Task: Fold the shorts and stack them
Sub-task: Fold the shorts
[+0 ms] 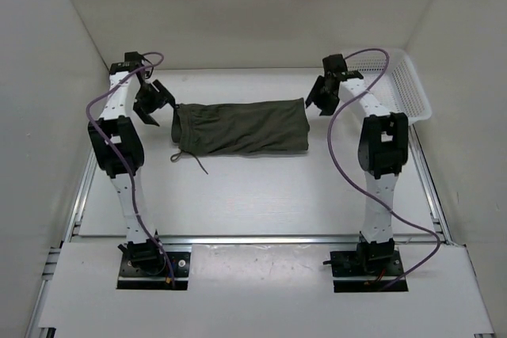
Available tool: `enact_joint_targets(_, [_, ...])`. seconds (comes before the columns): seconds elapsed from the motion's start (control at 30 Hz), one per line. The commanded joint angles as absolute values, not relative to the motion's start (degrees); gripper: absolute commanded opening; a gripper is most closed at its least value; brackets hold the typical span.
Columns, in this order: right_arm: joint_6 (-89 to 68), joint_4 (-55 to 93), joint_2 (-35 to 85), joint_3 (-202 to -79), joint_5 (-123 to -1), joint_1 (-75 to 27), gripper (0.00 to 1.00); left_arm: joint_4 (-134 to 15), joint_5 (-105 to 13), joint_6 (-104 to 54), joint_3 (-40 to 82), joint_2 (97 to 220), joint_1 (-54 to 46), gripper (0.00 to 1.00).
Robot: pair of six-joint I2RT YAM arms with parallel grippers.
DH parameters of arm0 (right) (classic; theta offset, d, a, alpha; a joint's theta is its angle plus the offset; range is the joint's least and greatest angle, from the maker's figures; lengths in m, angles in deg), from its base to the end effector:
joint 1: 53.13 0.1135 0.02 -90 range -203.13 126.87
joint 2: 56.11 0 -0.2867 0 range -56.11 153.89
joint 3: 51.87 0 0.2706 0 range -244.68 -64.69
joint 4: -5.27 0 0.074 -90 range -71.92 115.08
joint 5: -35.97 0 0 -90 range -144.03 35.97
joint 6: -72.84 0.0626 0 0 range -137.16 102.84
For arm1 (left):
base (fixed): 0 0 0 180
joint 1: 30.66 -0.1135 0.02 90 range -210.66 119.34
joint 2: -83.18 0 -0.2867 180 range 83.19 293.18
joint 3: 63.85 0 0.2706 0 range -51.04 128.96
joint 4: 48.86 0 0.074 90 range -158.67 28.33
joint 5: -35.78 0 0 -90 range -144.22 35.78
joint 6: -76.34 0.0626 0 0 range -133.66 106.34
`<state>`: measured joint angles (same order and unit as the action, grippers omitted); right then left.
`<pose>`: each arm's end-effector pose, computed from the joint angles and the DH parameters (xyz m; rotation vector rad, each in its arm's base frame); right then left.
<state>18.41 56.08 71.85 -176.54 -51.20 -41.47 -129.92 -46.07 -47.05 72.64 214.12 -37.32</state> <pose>0.5359 0.1074 0.2134 0.5450 2.4758 0.2716 0.5088 0.0505 0.2246 -0.9733 2.7476 -0.2877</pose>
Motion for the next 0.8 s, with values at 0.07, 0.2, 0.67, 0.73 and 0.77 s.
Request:
enact_joint_targets(0.07, [16.94,50.95,53.86,-158.93,-52.61,-38.89,0.59,-124.53,-47.81,-43.29,52.65,196.14,-35.77,0.74])
enact_joint_targets(0.2, [18.87,50.34,51.03,-149.44,-59.47,-38.89,0.6,-117.69,-44.37,-41.96,39.27,189.81,-34.36,0.89])
enact_joint_targets(0.67, [23.18,50.76,64.03,-153.36,-60.02,-38.89,0.5,-117.74,-55.01,-40.82,50.9,204.82,-31.45,0.17])
enact_joint_targets(0.73, [22.66,51.91,65.43,-153.37,-59.31,-38.89,0.29,-119.5,-55.01,-40.82,53.45,206.23,-31.45,0.1])
enact_joint_targets(0.77, [22.13,51.91,65.44,-153.37,-58.7,-38.89,0.22,-120.29,-55.01,-40.3,53.47,206.23,-31.45,0.1])
